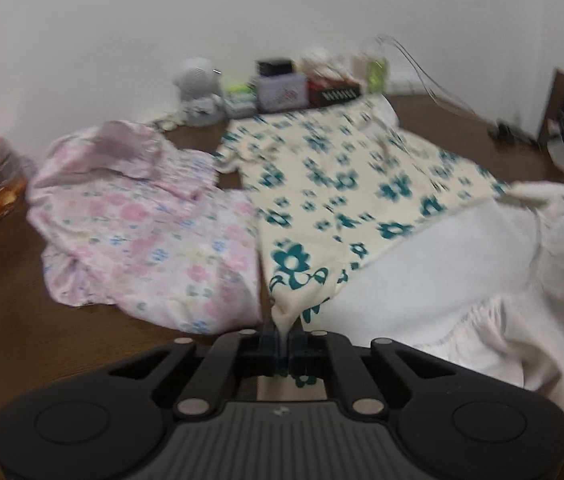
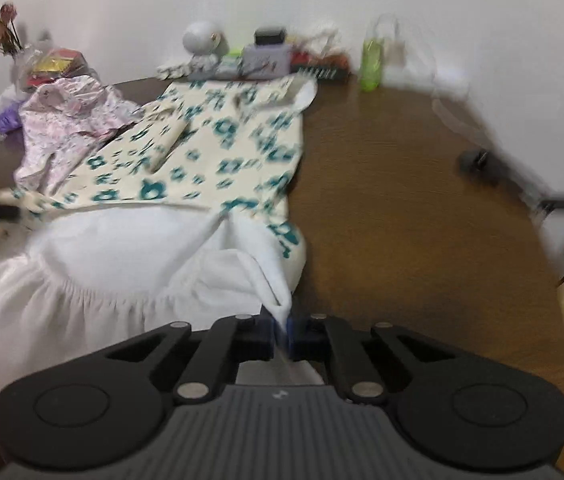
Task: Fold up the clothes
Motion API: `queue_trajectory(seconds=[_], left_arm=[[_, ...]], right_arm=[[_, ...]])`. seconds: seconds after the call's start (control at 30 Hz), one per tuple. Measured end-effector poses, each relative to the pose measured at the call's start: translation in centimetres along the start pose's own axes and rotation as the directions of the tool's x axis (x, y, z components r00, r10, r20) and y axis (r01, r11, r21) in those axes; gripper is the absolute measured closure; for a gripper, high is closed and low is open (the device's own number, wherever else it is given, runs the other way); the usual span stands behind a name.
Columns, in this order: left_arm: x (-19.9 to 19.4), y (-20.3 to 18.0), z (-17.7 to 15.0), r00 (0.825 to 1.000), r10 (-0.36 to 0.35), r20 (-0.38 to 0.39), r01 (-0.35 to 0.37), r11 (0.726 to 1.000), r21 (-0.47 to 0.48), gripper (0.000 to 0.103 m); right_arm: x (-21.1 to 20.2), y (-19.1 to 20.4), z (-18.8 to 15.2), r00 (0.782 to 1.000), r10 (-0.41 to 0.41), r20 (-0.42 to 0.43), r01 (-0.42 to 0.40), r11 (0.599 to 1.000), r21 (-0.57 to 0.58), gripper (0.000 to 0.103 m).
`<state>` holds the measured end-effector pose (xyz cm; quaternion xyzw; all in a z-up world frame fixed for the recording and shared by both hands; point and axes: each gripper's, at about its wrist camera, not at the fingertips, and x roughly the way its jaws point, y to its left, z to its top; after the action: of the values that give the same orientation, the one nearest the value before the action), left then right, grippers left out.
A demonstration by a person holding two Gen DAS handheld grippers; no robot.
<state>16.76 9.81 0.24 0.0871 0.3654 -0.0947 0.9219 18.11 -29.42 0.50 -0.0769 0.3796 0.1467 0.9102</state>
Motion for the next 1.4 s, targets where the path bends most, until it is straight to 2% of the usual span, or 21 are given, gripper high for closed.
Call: queue_trajectory(seconds=[0.13,0.17,0.2,0.23,0.27,0.4,0.47,0.53,0.57,0.6,0.63,0.7,0.77,0.87,0.93,1.03,1.1,1.2,1.27,1.33,1.4], left_arm=[[-0.3,1.2,-0.9,1.0,0.009,-0.012,-0.01,0.997,-0.074,0.096],[-0.3,1.4,-1.2,1.0,0.005,-0.019,-0.007,0.996,-0.092,0.089],[-0.4,1.4,-1.5,1.0,0.002,-0.02,-0.004,0.995,-0.102,0.073],[-0.6,1.4,-1.9,1.0,-0.001,-0.018,-0.001,0.994,-0.105,0.064],[-0.8,1.3,-2.2,1.0,-0.003,-0.01,0.002,0.995,-0.1,0.052],[-0.8,0.6,-2.8,1.0,-0.005,-0.028,0.003,0.998,-0.068,0.047],[0.0,0.3,-3.0,0.998,0.007,-0.058,-0.01,0.998,-0.061,0.047],[0.5,0.2,-3.1,0.997,0.006,-0.075,-0.011,0.998,-0.069,0.052],[0.7,0.3,-3.2,0.997,-0.009,-0.077,0.003,0.997,-0.078,0.076],[0.8,0.3,-3.2,0.997,-0.024,-0.079,0.017,0.996,-0.087,0.098],[0.6,0.3,-3.2,0.997,-0.024,-0.072,0.018,0.996,-0.089,0.098],[-0.5,0.2,-2.8,0.999,-0.008,-0.037,0.005,0.997,-0.082,0.099],[-2.3,0.2,-2.3,1.0,-0.002,0.011,0.002,0.997,-0.075,0.099],[-5.8,0.1,-1.4,0.995,0.005,0.099,0.0,0.999,-0.053,0.099],[-8.8,0.0,-0.4,0.985,0.002,0.174,0.004,0.999,-0.034,0.099],[-10.9,0.4,2.3,0.972,-0.006,0.235,0.014,0.999,-0.031,0.099],[-10.4,0.9,5.1,0.972,-0.01,0.233,0.019,0.999,-0.035,0.099],[-7.2,1.3,11.2,0.979,0.0,0.205,0.014,0.998,-0.065,0.099],[-5.1,1.9,16.8,0.972,0.047,0.231,-0.024,0.995,-0.099,0.099],[-3.8,2.4,22.8,0.949,0.121,0.29,-0.084,0.987,-0.136,0.099],[-4.2,2.7,28.2,0.897,0.2,0.394,-0.137,0.974,-0.182,0.1]], right_arm=[[-0.3,0.2,-0.3,1.0,0.027,-0.012,-0.027,1.0,-0.012,0.093],[-0.4,0.2,-0.4,0.999,0.038,-0.017,-0.038,0.999,-0.011,0.082],[-0.2,0.0,-0.6,0.999,0.046,-0.02,-0.046,0.999,0.006,0.061],[-0.1,-0.4,-0.8,0.998,0.053,-0.019,-0.052,0.998,0.029,0.053],[0.1,-0.8,-1.1,0.998,0.063,-0.017,-0.062,0.997,0.056,0.052],[0.8,-2.1,-2.2,0.991,0.136,-0.001,-0.134,0.975,0.178,0.052],[1.4,-2.2,-2.5,0.986,0.167,0.008,-0.165,0.964,0.21,0.053],[1.6,-1.7,-2.7,0.985,0.172,0.023,-0.173,0.963,0.207,0.062],[1.8,-1.4,-2.7,0.985,0.173,0.024,-0.174,0.964,0.2,0.086],[1.9,-1.3,-2.6,0.984,0.179,0.016,-0.178,0.964,0.197,0.101],[1.9,-1.1,-2.5,0.984,0.177,0.011,-0.176,0.965,0.194,0.101],[0.9,-0.5,-1.9,0.993,0.12,0.023,-0.122,0.984,0.129,0.101],[-1.3,-0.1,-0.8,0.995,0.075,0.066,-0.079,0.994,0.072,0.102],[-5.0,0.4,0.7,0.989,0.021,0.145,-0.021,1.0,0.002,0.102],[-8.0,0.7,1.9,0.978,-0.008,0.21,0.016,0.999,-0.035,0.102],[-11.3,0.4,4.1,0.962,-0.001,0.272,0.009,1.0,-0.03,0.102],[-11.0,-0.2,6.5,0.966,0.015,0.257,-0.01,1.0,-0.019,0.102],[-9.7,-0.9,10.9,0.974,0.024,0.224,-0.023,1.0,-0.008,0.102],[-8.1,-1.1,15.8,0.974,-0.027,0.224,0.031,0.999,-0.015,0.102],[-6.7,-1.3,21.9,0.96,-0.116,0.254,0.127,0.992,-0.026,0.102],[-6.8,-1.4,28.0,0.925,-0.211,0.316,0.229,0.973,-0.02,0.102]])
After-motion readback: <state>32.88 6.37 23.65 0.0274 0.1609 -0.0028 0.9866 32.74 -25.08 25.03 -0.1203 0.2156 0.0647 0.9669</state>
